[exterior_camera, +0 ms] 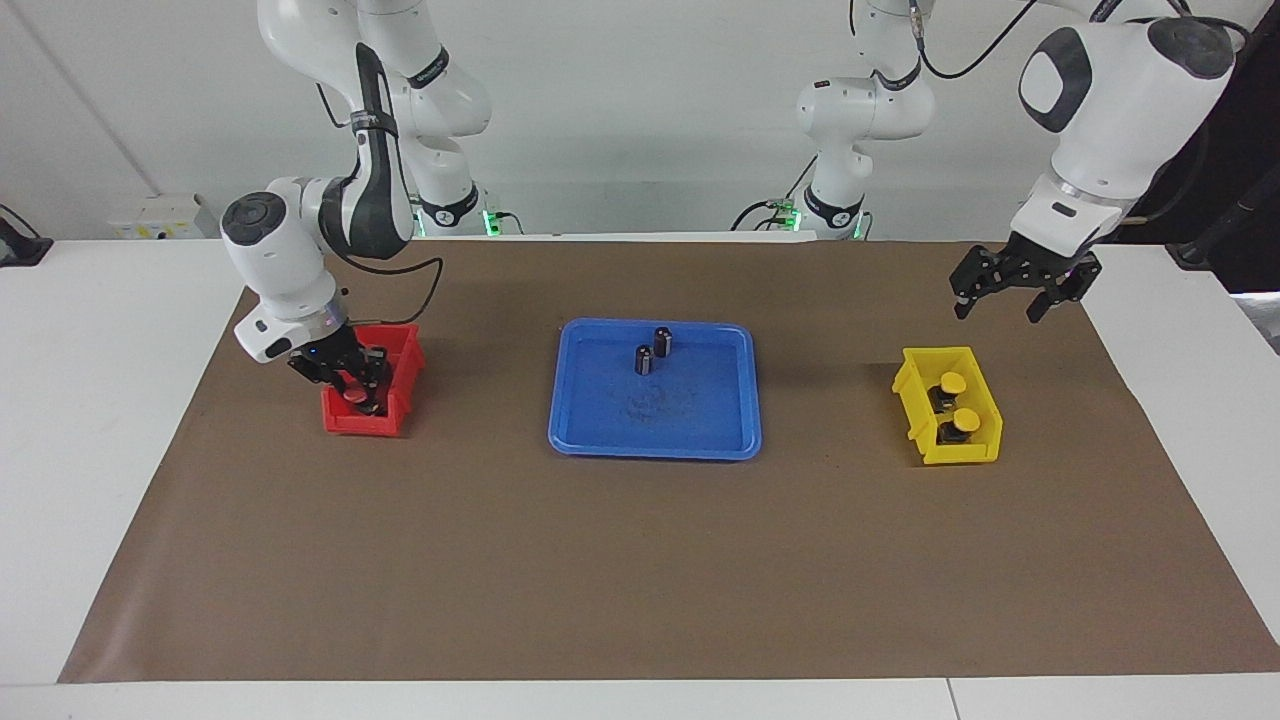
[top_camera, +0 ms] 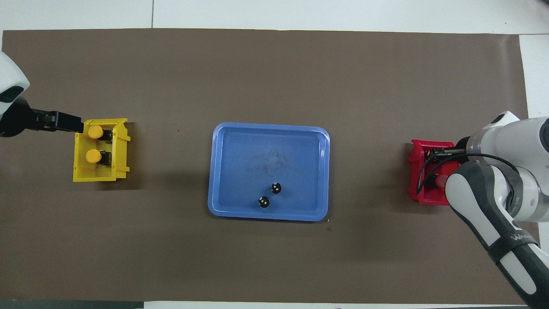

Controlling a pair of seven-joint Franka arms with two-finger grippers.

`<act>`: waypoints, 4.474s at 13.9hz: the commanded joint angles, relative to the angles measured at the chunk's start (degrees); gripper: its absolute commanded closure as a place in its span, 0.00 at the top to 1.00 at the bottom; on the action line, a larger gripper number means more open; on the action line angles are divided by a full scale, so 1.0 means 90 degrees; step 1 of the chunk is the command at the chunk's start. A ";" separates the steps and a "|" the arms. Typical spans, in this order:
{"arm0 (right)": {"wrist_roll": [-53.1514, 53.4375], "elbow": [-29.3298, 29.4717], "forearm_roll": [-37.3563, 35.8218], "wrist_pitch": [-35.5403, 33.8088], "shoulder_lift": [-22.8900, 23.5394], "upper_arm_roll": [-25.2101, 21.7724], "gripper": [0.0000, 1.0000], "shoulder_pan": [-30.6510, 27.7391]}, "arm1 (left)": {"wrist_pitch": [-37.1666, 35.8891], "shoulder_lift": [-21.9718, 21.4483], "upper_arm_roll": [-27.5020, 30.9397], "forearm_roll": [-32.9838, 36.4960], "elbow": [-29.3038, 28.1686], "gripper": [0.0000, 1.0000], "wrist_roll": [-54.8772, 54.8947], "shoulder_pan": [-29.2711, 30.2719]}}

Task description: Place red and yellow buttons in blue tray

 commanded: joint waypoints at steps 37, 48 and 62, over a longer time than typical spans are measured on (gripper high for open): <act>0.5695 0.4492 -0.0144 -0.1876 0.2562 -0.0047 0.73 0.4089 | 0.0154 0.1612 -0.0058 0.0030 0.1289 0.01 -0.0165 0.0306; 0.0500 0.0785 -0.0125 -0.1783 -0.0592 -0.0018 0.70 0.0330 | 0.0869 0.1447 -0.0069 -0.0096 0.0593 0.01 -0.5076 -0.3072; 0.0186 -0.0887 -0.0125 -0.0512 -0.1013 -0.0027 0.63 0.0074 | 0.2561 0.2001 -0.0088 -0.0380 -0.0113 0.02 -0.5489 -0.3678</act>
